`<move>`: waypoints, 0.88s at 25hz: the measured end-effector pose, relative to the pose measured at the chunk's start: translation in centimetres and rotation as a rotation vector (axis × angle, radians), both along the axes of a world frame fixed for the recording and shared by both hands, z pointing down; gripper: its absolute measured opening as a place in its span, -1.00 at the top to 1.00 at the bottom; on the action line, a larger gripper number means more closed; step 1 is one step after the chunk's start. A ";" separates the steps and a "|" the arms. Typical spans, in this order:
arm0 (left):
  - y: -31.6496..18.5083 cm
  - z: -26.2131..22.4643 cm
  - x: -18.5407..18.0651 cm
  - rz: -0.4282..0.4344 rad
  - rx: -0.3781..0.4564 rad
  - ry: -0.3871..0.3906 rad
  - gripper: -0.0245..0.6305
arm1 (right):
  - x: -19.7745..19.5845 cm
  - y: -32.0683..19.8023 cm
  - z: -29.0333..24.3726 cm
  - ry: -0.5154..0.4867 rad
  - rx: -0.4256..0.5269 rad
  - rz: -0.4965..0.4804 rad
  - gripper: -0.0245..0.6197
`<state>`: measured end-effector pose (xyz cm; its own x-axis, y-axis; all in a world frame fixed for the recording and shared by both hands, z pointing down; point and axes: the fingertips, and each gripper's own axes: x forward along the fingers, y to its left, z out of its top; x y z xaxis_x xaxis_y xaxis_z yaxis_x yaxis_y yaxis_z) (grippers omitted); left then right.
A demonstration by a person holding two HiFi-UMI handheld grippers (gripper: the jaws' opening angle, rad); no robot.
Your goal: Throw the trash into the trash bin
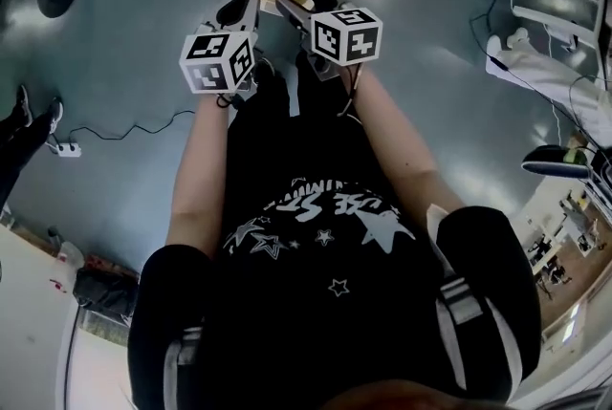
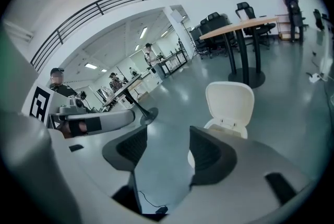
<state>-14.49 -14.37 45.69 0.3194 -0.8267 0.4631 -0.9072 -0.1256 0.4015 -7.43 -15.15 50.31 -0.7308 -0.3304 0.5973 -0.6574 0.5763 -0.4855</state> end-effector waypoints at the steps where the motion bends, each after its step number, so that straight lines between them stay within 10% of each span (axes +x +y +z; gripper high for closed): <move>1: 0.3 -0.6 0.1 0.015 0.005 -0.004 0.89 | 0.0 0.3 -0.5 0.000 0.008 0.000 0.11; 22: 4.9 -5.9 -0.3 0.114 0.093 0.009 0.89 | 2.5 4.4 -8.9 -0.043 0.115 0.117 0.77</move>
